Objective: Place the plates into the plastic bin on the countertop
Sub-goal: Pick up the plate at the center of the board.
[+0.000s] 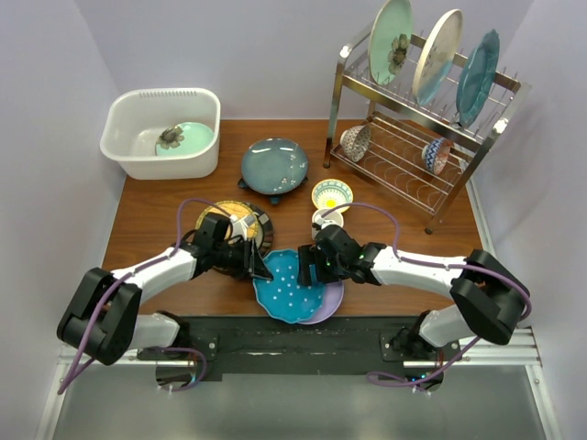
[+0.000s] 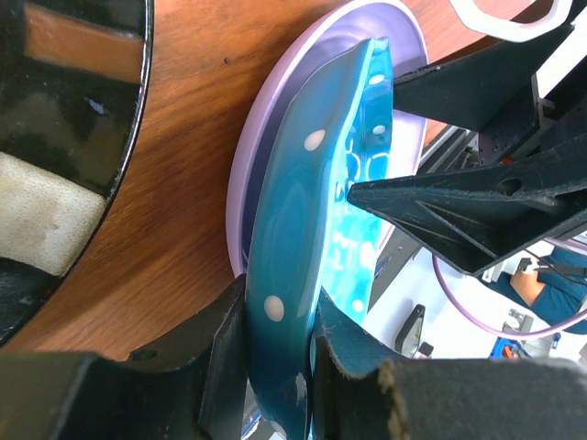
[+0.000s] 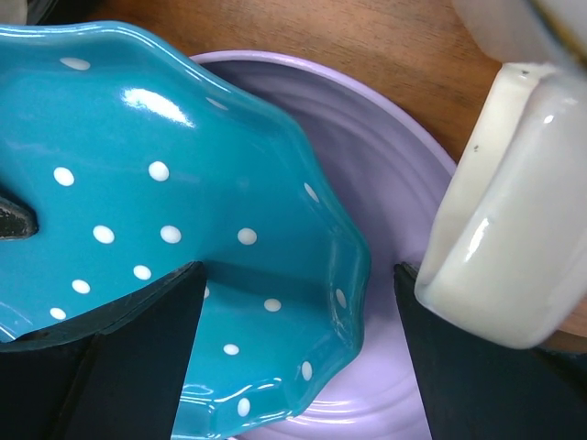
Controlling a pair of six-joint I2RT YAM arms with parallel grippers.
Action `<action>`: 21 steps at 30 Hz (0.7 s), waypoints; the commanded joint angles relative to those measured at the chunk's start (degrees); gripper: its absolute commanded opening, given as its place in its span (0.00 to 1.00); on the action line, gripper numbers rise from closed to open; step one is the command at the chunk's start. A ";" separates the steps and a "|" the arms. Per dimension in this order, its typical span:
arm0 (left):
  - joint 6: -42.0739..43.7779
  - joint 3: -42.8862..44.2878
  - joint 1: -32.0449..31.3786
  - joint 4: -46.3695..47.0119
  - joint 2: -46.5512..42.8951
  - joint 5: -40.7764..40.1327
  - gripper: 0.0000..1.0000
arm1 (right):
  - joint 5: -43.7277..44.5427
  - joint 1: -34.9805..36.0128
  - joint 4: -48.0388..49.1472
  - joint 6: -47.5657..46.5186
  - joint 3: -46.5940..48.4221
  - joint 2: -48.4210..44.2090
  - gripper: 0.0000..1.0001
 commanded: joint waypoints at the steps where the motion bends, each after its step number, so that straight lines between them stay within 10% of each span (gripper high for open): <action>1: 1.01 3.45 -0.16 1.00 -2.37 0.24 0.00 | 0.65 0.29 0.63 -0.59 -0.35 -2.67 0.89; 21: 2.24 9.69 -0.16 -3.30 -3.77 -1.51 0.00 | 0.48 0.37 1.08 -1.21 -1.67 -5.93 0.99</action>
